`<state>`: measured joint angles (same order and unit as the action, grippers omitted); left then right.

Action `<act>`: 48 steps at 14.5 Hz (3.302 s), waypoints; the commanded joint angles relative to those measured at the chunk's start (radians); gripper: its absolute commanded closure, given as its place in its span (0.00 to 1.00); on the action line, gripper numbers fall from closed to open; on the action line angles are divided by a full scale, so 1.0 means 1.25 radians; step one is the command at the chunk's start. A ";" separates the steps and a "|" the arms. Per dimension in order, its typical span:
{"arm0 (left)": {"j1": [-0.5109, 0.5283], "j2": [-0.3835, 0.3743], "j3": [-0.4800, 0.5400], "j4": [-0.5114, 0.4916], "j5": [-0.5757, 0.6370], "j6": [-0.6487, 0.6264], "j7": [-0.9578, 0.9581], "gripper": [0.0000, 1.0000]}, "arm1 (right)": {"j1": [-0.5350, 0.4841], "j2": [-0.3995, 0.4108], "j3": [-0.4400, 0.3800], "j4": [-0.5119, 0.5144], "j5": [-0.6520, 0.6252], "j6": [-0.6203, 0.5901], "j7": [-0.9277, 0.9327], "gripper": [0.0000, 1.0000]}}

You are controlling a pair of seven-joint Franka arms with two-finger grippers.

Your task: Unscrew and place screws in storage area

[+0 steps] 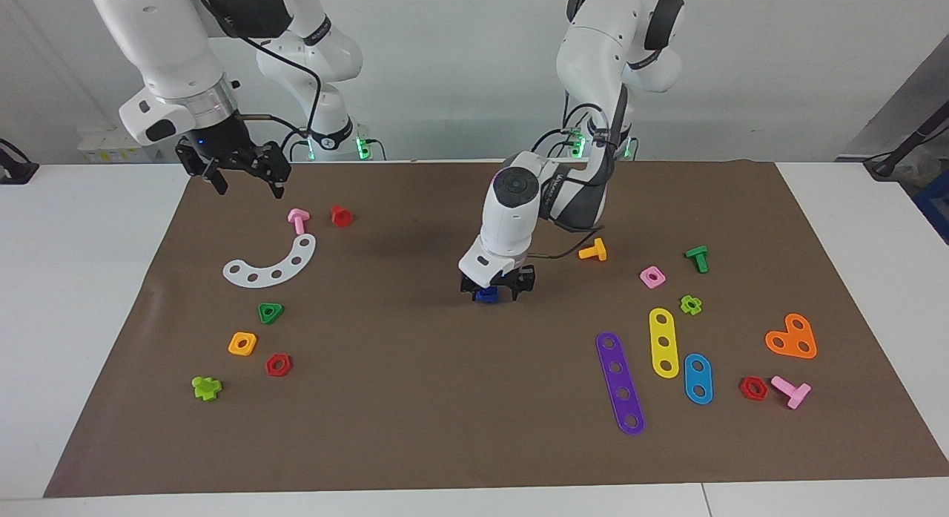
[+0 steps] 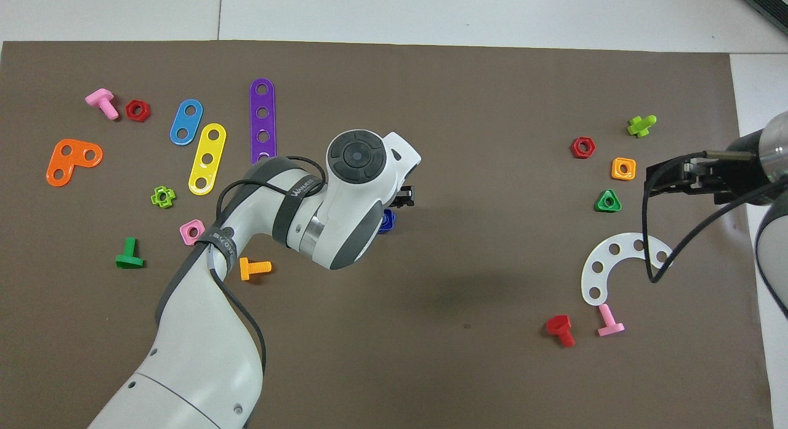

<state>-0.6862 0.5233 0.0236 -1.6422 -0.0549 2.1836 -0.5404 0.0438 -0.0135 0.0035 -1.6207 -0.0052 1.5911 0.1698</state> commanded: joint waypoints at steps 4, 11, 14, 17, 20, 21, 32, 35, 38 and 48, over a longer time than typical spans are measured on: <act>-0.020 -0.037 0.009 -0.056 0.021 0.010 0.000 0.14 | -0.009 0.001 0.005 0.009 0.012 -0.011 -0.020 0.00; -0.018 -0.039 0.008 -0.055 0.021 -0.013 0.022 0.41 | -0.009 0.001 0.005 0.009 0.012 -0.011 -0.020 0.00; -0.012 -0.038 0.006 -0.045 0.021 -0.025 0.025 0.67 | -0.009 0.001 0.005 0.009 0.012 -0.011 -0.020 0.00; 0.004 -0.032 0.006 0.000 0.007 -0.097 0.025 1.00 | -0.008 0.001 0.005 0.009 0.012 -0.011 -0.020 0.00; 0.047 -0.004 0.009 0.107 -0.077 -0.179 0.024 1.00 | -0.009 0.001 0.005 0.009 0.012 -0.011 -0.020 0.00; 0.057 0.014 0.008 0.160 -0.084 -0.224 0.024 1.00 | -0.009 0.001 0.005 0.009 0.012 -0.011 -0.020 0.00; 0.294 -0.041 0.013 0.096 -0.121 -0.408 0.334 1.00 | -0.009 0.001 0.005 0.009 0.012 -0.011 -0.020 0.00; 0.327 -0.076 0.013 -0.015 -0.057 -0.321 0.415 1.00 | -0.012 0.002 0.005 0.009 0.012 -0.006 -0.023 0.00; 0.349 -0.098 0.014 -0.090 -0.037 -0.251 0.462 1.00 | -0.012 0.001 0.002 0.009 0.012 -0.013 -0.023 0.00; 0.369 -0.111 0.046 -0.058 -0.029 -0.301 0.479 0.00 | 0.154 0.060 0.011 -0.057 -0.003 0.211 0.184 0.04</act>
<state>-0.2326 0.4168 0.0541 -1.7365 -0.1092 1.8793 0.0469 0.1978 0.0208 0.0155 -1.6875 -0.0048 1.7951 0.3251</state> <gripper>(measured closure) 0.026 0.040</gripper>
